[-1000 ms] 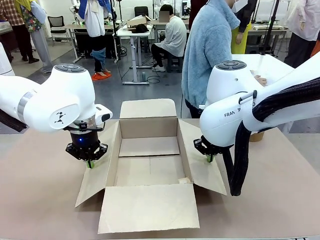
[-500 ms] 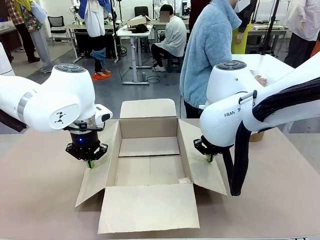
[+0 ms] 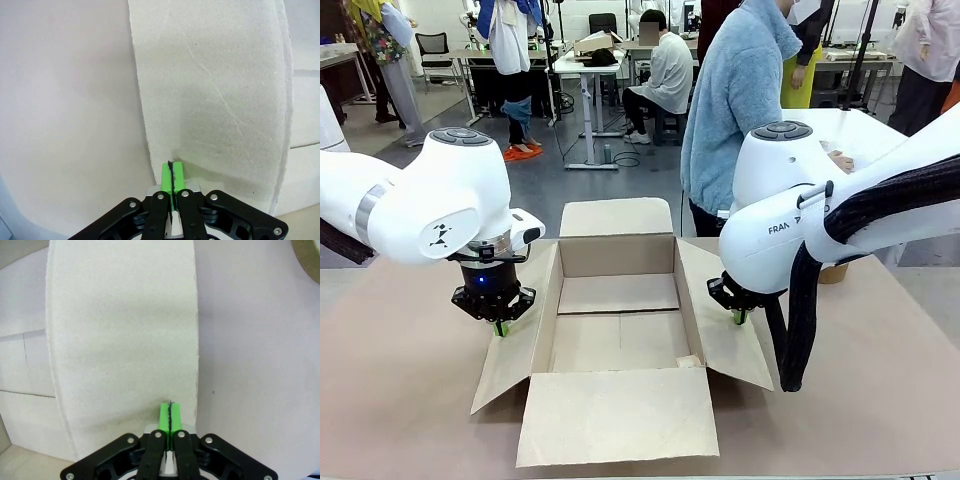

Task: Wrap the clocks to prevent damage.
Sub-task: Once the human has placed the objects inside and stepped back, release both hands from the side flaps of the Package Box.

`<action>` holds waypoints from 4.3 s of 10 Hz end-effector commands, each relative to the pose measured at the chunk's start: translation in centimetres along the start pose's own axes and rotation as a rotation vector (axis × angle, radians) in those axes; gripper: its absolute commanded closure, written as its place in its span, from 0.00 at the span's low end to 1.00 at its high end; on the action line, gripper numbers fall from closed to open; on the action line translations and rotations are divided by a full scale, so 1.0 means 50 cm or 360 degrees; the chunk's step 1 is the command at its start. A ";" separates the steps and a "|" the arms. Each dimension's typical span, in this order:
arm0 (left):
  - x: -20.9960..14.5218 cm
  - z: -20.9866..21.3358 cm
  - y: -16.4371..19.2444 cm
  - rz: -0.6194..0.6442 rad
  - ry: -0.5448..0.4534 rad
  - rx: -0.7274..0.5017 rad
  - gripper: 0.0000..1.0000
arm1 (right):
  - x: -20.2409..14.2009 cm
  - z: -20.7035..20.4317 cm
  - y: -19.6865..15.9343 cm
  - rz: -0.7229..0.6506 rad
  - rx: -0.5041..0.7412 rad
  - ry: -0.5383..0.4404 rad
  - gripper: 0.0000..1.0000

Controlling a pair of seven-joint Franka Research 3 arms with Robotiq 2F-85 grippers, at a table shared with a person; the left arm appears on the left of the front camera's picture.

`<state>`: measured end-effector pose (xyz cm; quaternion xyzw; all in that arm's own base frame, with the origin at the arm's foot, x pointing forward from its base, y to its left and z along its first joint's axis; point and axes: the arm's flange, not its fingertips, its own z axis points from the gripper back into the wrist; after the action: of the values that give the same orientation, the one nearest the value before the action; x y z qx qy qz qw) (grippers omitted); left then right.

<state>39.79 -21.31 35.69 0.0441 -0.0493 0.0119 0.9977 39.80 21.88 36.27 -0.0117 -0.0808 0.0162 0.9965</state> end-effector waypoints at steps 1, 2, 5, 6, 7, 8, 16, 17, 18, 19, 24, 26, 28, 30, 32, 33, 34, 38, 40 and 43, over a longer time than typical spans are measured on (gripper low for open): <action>-0.001 -0.001 0.000 -0.0015 -0.0007 0.0011 1.00 | 0.000 -0.001 -0.001 -0.0003 -0.0004 0.0006 0.99; -0.001 -0.001 0.000 -0.0015 -0.0007 0.0011 1.00 | 0.000 -0.001 -0.001 -0.0003 -0.0004 0.0006 0.99; -0.001 -0.001 0.000 -0.0015 -0.0007 0.0011 1.00 | 0.000 -0.001 -0.001 -0.0003 -0.0004 0.0006 0.99; -0.001 -0.001 0.000 -0.0015 -0.0007 0.0011 1.00 | 0.000 -0.001 -0.001 -0.0003 -0.0004 0.0006 0.99; -0.001 -0.001 0.000 -0.0015 -0.0007 0.0011 1.00 | 0.000 -0.001 -0.001 -0.0003 -0.0004 0.0006 0.99; -0.001 -0.001 0.000 -0.0015 -0.0007 0.0011 1.00 | 0.000 -0.001 -0.001 -0.0003 -0.0004 0.0006 0.99; -0.001 -0.001 0.000 -0.0015 -0.0007 0.0011 1.00 | 0.000 -0.001 -0.001 -0.0003 -0.0004 0.0006 0.99; -0.001 -0.001 0.000 -0.0015 -0.0007 0.0011 1.00 | 0.000 -0.001 -0.001 -0.0003 -0.0004 0.0006 0.99; -0.001 -0.001 0.000 -0.0015 -0.0007 0.0011 1.00 | 0.000 -0.001 -0.001 -0.0003 -0.0004 0.0006 0.99; -0.001 -0.001 0.000 -0.0015 -0.0007 0.0011 1.00 | 0.000 -0.001 -0.001 -0.0003 -0.0004 0.0006 0.99; -0.001 -0.001 0.000 -0.0015 -0.0007 0.0011 1.00 | 0.000 -0.001 -0.001 -0.0003 -0.0004 0.0006 0.99; -0.001 -0.001 0.000 -0.0015 -0.0007 0.0011 1.00 | 0.000 -0.001 -0.001 -0.0003 -0.0004 0.0006 0.99; -0.001 -0.001 0.000 -0.0015 -0.0007 0.0011 1.00 | 0.000 -0.001 -0.001 -0.0003 -0.0004 0.0006 0.99; -0.001 -0.001 0.000 -0.0015 -0.0007 0.0011 1.00 | 0.000 -0.001 -0.001 -0.0003 -0.0004 0.0006 0.99; -0.001 -0.001 0.000 -0.0015 -0.0007 0.0011 1.00 | 0.000 -0.001 -0.001 -0.0003 -0.0004 0.0006 0.99; -0.001 -0.001 0.000 -0.0015 -0.0007 0.0011 1.00 | 0.000 -0.001 -0.001 -0.0003 -0.0004 0.0006 0.99; -0.001 -0.001 0.000 -0.0015 -0.0007 0.0011 1.00 | 0.000 -0.001 -0.001 -0.0003 -0.0004 0.0006 0.99; -0.001 -0.001 0.000 -0.0015 -0.0007 0.0011 1.00 | 0.000 -0.001 -0.001 -0.0003 -0.0004 0.0006 0.99; -0.001 -0.001 0.000 -0.0015 -0.0007 0.0011 1.00 | 0.000 -0.001 -0.001 -0.0003 -0.0004 0.0006 0.99; 0.008 0.114 0.066 -0.0279 -0.0175 0.0007 1.00 | -0.006 0.103 -0.050 0.0144 -0.0114 -0.0057 0.99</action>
<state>40.21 -20.27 38.56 0.0439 -0.0751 -0.0288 0.9958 39.59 20.87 38.52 -0.0216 -0.0893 0.0299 0.9953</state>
